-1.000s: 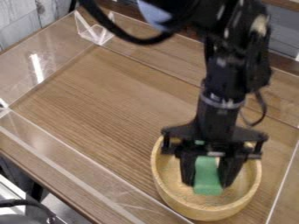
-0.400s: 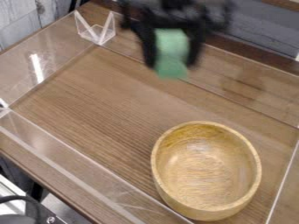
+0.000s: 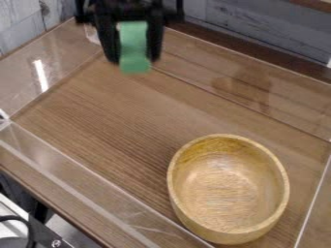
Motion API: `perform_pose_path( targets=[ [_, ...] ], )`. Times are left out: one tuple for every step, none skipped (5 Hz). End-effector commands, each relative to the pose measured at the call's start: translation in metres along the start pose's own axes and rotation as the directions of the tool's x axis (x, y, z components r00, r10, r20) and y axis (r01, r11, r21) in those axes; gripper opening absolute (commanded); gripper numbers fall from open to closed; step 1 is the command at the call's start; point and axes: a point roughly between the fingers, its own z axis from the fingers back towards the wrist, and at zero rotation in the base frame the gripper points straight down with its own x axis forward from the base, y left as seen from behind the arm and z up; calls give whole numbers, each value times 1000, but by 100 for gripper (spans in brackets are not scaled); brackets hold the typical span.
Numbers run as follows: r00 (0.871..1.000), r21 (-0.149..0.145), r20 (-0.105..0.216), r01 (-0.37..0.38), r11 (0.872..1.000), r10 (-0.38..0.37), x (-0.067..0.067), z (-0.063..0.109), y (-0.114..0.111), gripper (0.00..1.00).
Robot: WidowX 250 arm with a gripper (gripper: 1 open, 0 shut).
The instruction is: Remove the green block from inside the brown bowl and put it on the table
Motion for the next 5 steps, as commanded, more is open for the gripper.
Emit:
perform_pose_path(
  targets=[
    [997, -14, 66, 30, 999, -29, -1, -5, -6, 0],
    [994, -13, 71, 83, 996, -82, -9, -11, -7, 0],
    [987, -14, 75, 145, 989, -144, -22, -14, -11, 0],
    [982, -23, 81, 175, 984, -173, -28, -16, -14, 0],
    [977, -31, 83, 198, 980, -195, -35, -18, -21, 0]
  ],
)
